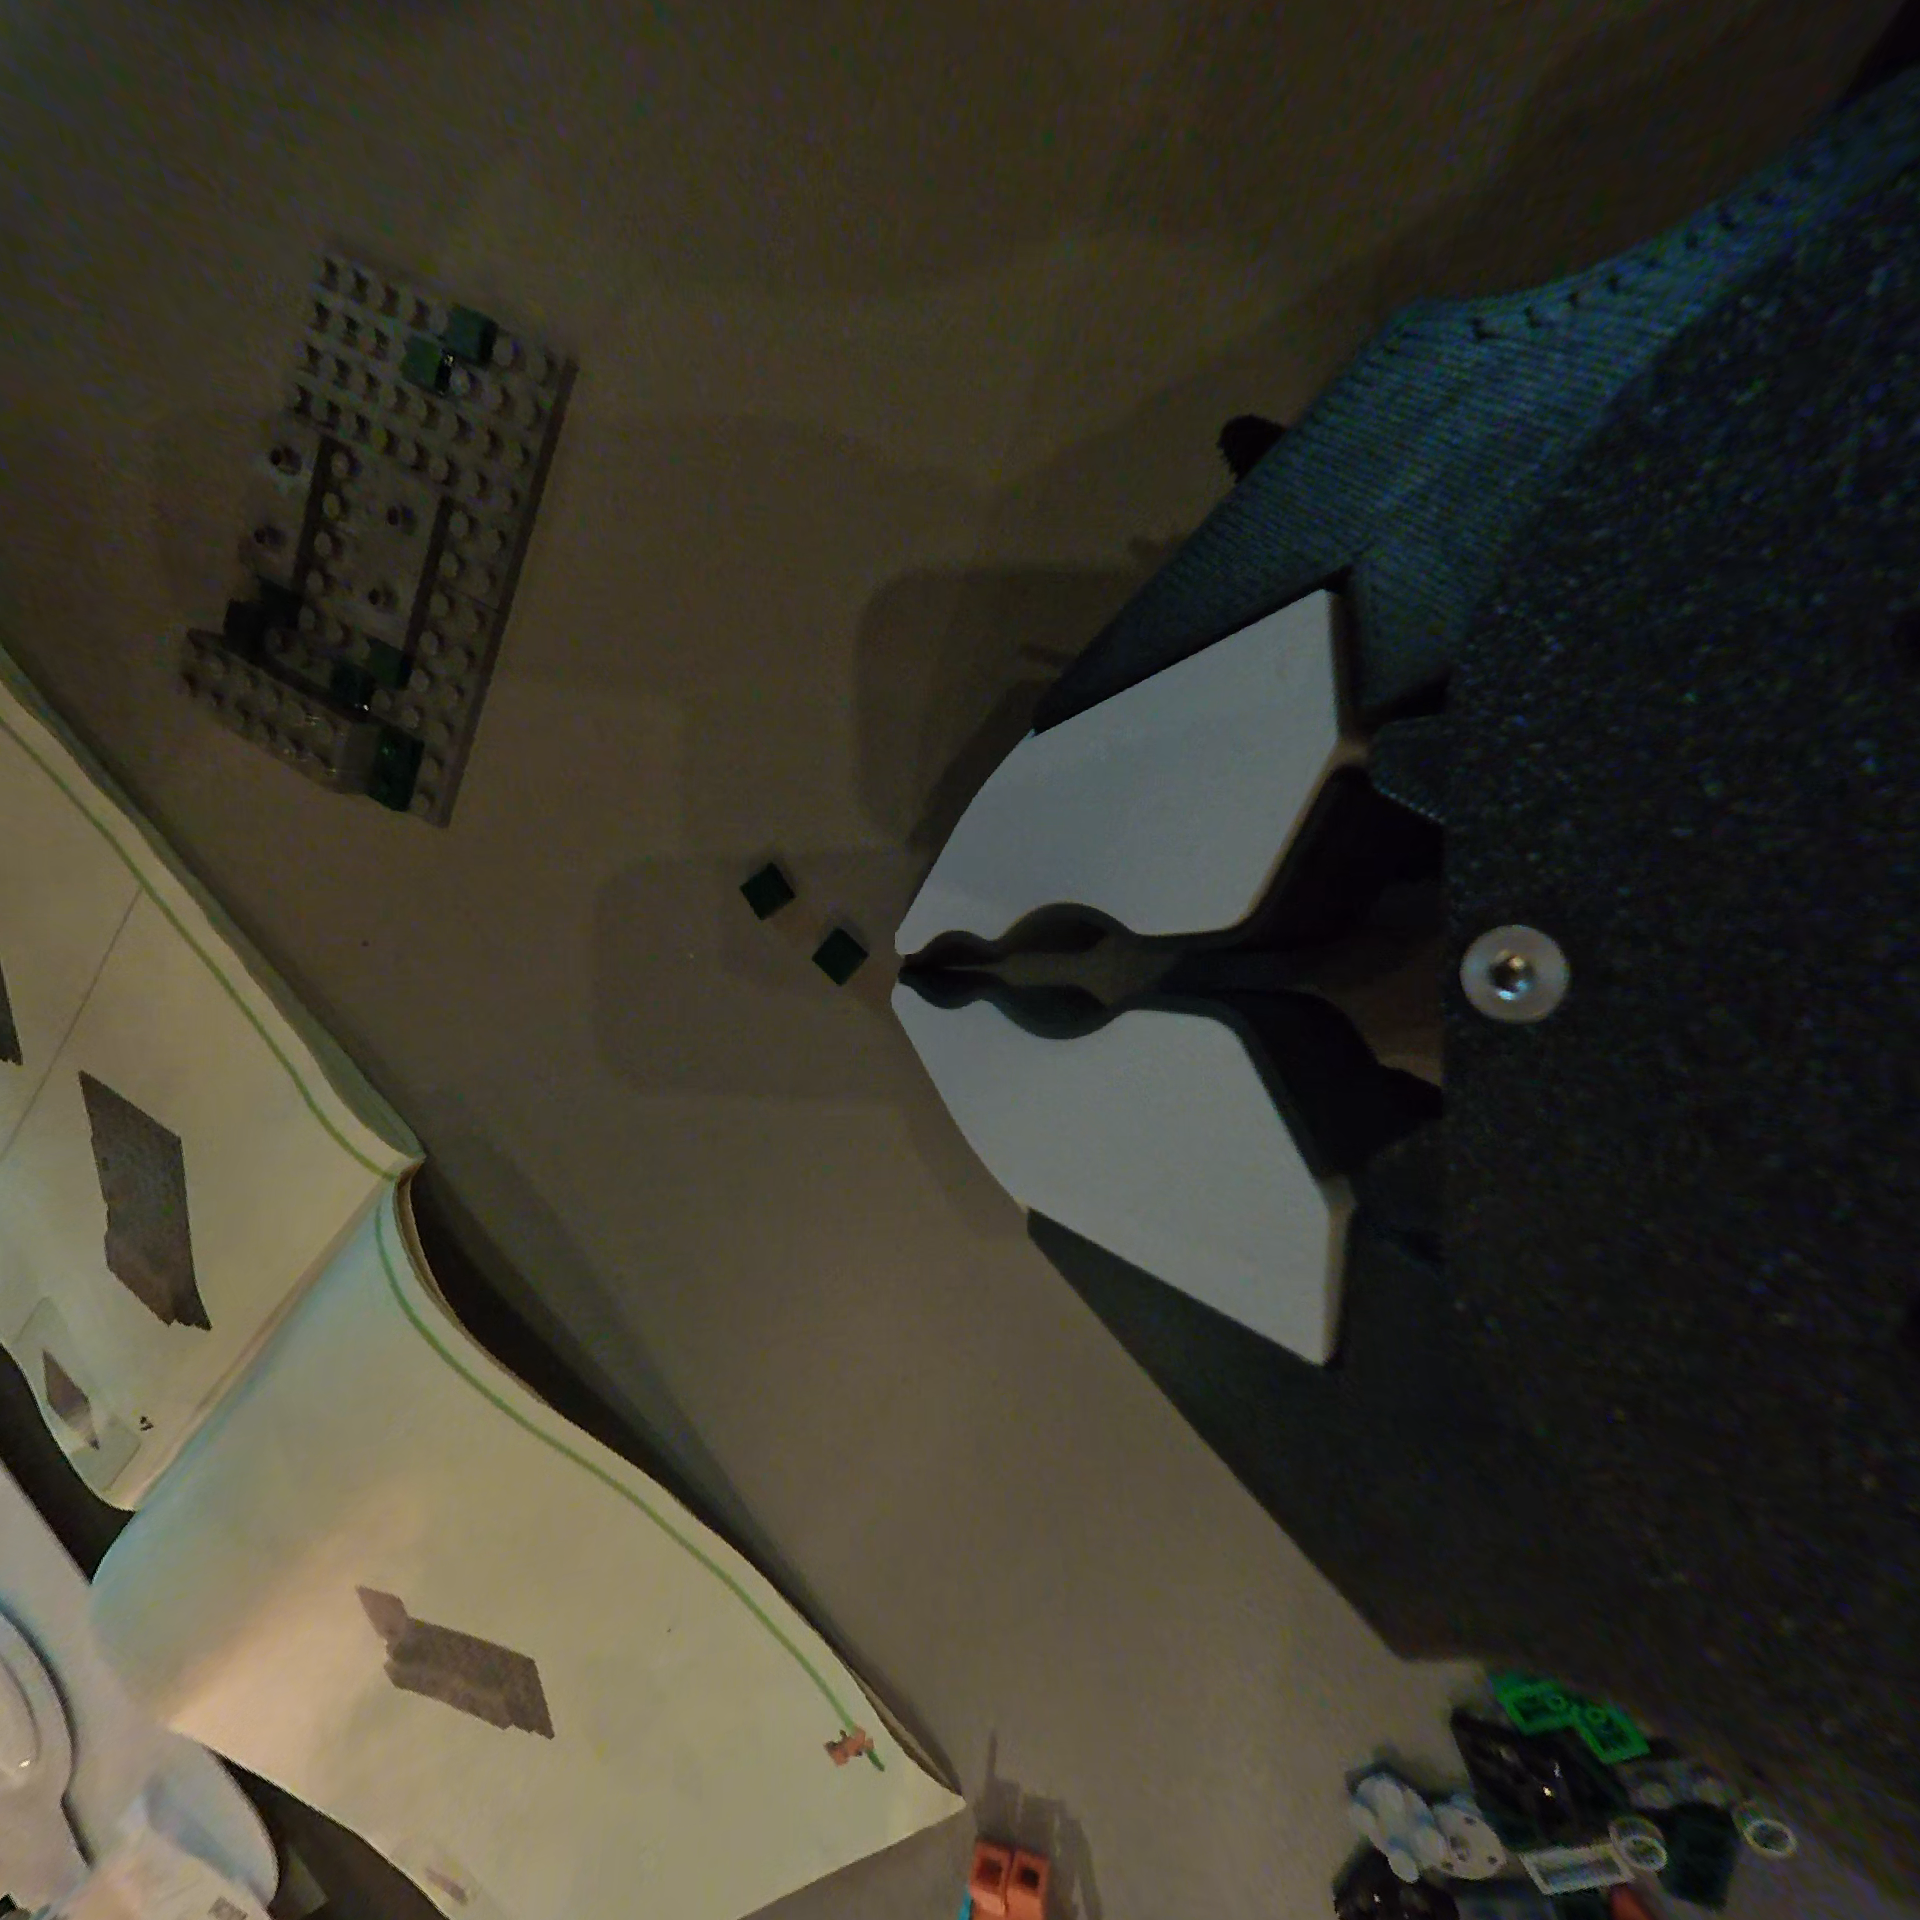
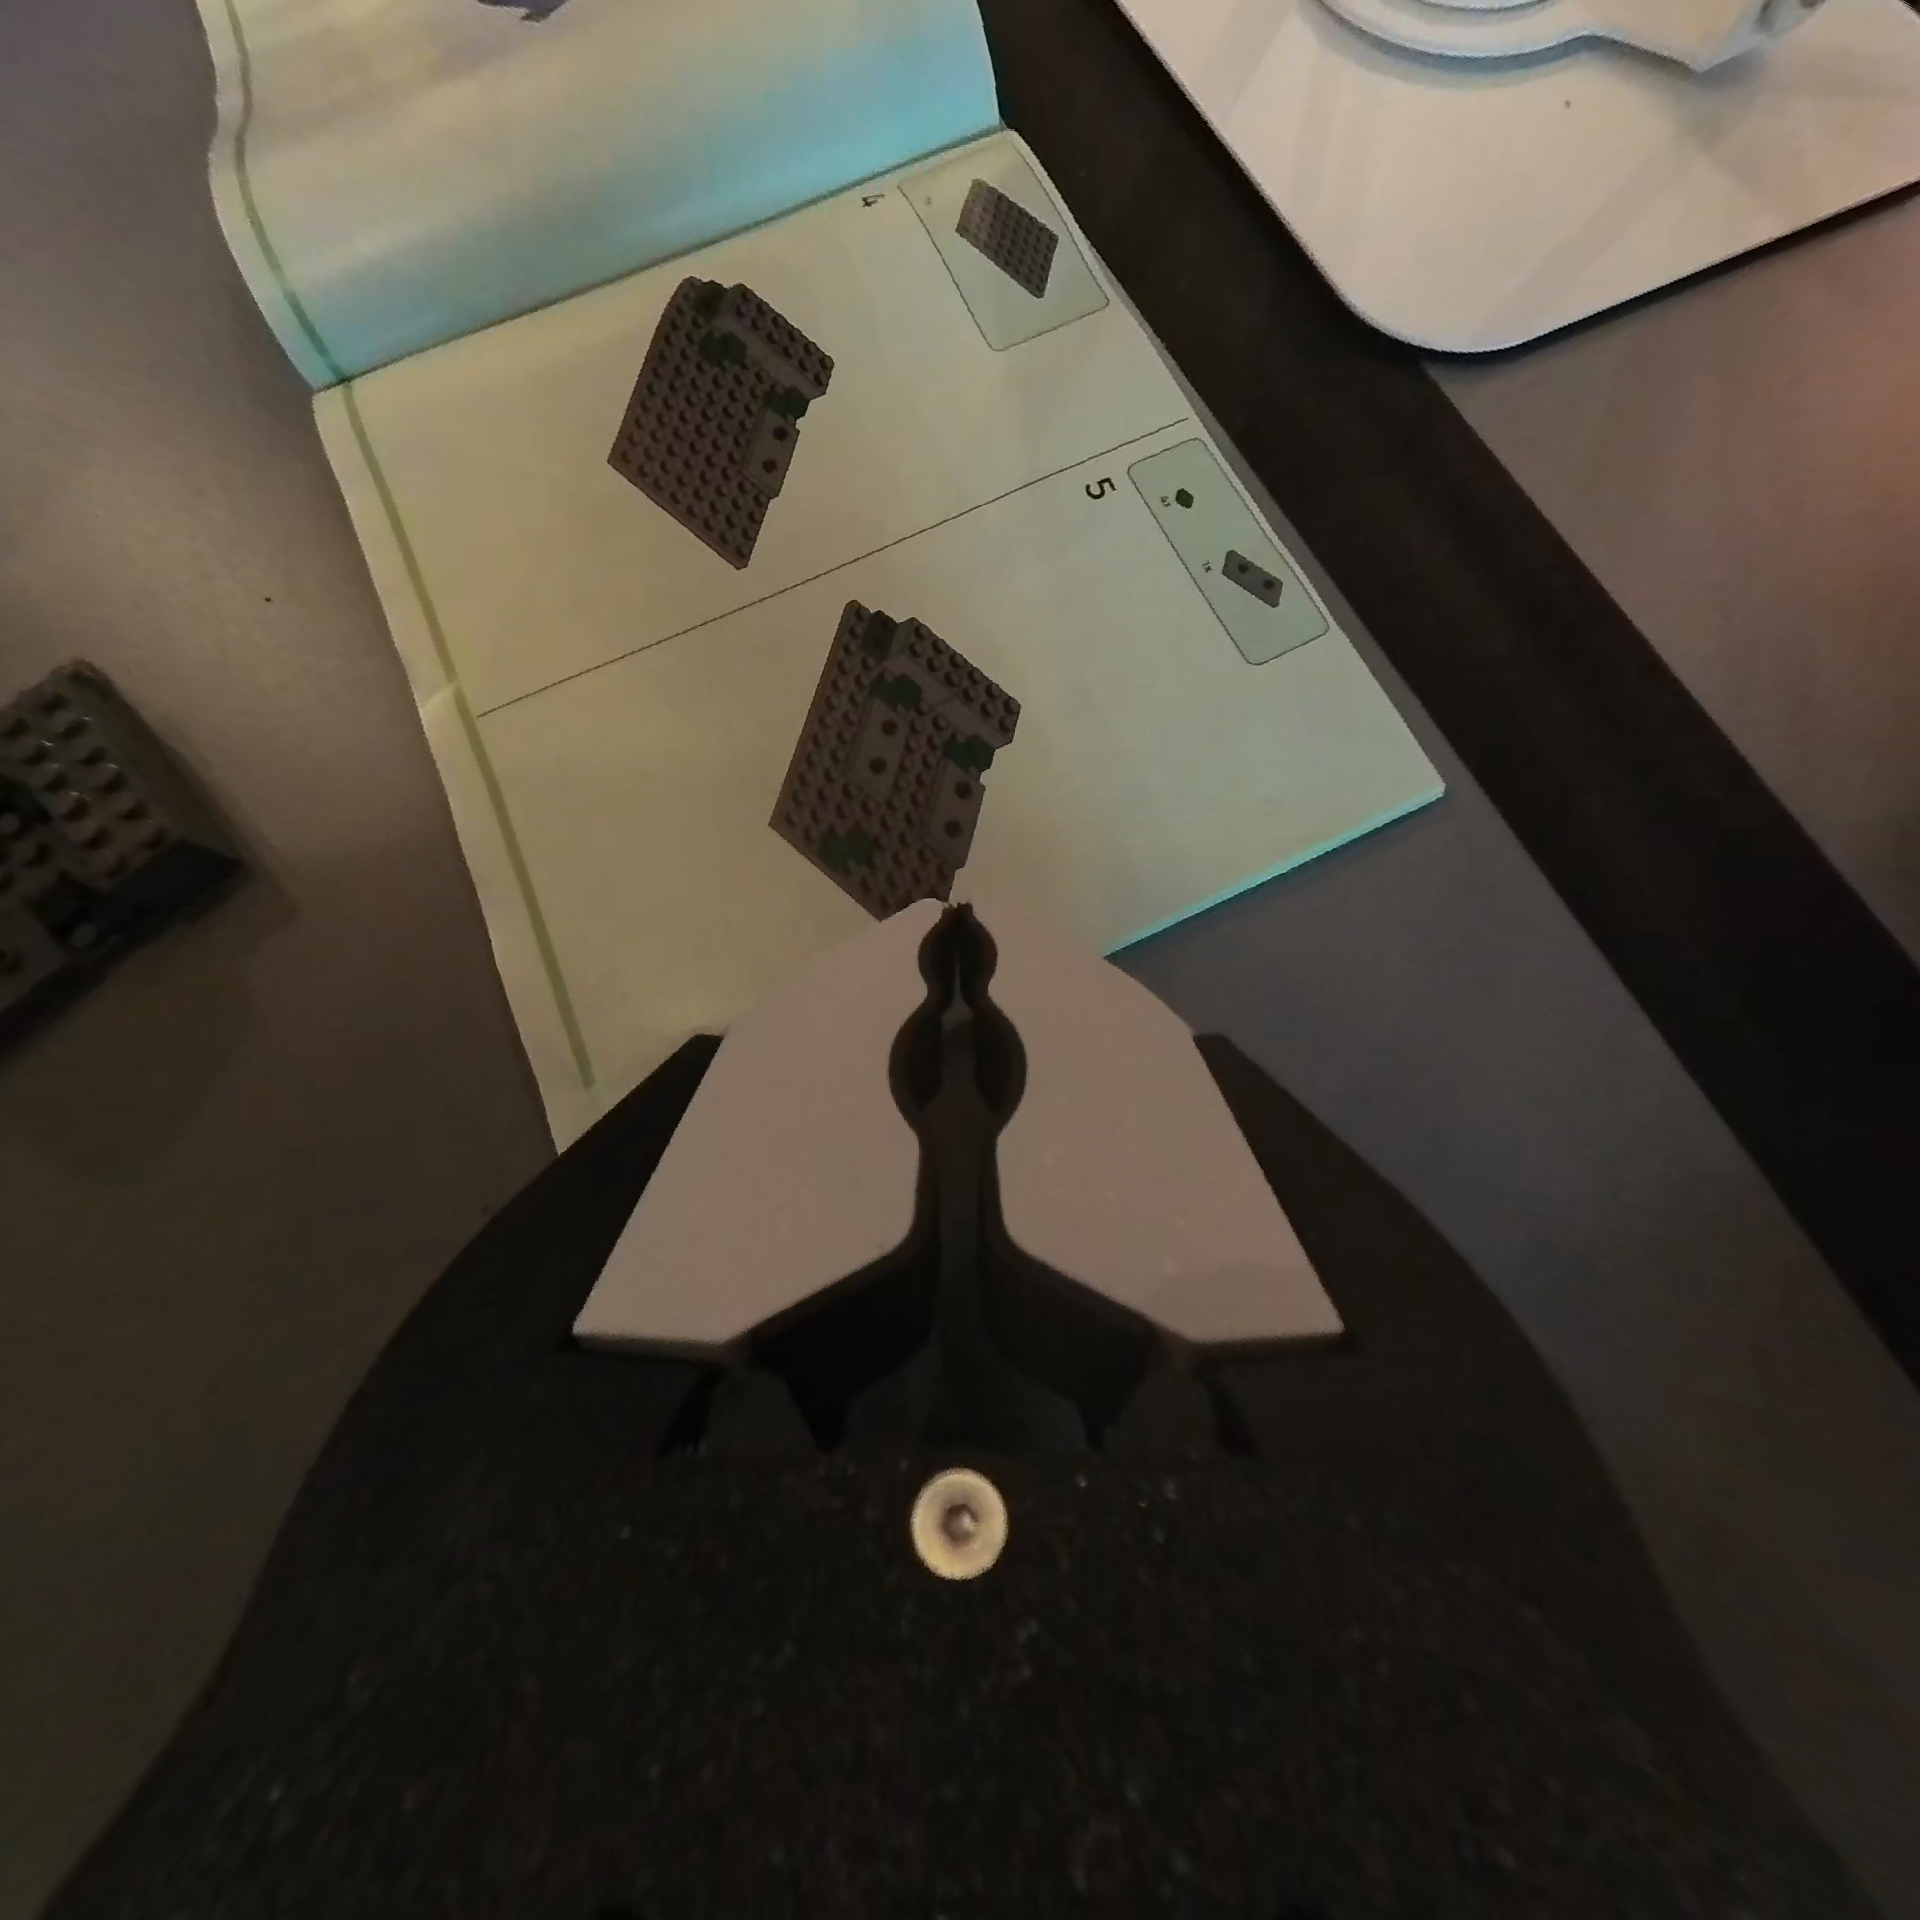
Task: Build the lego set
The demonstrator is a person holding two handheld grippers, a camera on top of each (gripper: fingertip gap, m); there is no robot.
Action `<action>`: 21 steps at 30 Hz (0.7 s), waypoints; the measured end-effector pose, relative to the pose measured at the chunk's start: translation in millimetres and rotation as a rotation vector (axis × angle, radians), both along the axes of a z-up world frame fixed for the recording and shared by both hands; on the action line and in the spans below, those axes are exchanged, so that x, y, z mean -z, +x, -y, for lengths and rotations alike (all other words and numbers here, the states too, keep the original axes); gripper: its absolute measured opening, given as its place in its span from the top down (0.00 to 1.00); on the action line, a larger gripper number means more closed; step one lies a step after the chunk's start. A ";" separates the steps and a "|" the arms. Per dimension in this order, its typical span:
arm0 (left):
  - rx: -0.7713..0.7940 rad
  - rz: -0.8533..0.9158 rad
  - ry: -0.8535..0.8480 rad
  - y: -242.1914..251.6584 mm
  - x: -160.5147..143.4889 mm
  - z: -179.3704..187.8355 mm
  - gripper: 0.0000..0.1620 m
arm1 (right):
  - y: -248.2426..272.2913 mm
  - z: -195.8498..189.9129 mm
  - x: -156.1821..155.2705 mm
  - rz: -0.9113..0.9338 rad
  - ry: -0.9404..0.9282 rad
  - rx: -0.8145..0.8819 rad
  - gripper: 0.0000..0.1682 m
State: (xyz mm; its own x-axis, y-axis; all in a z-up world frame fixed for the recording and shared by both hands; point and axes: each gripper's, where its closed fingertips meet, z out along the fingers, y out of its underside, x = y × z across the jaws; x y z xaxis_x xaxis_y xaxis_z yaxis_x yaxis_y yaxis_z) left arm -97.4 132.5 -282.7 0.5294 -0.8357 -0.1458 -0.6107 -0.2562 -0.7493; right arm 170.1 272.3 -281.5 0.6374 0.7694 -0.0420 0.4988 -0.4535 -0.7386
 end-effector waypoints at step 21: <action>-0.005 0.009 0.010 -0.7 -2.5 -0.8 1.00 | -0.1 0.4 1.3 0.015 -0.004 0.003 1.00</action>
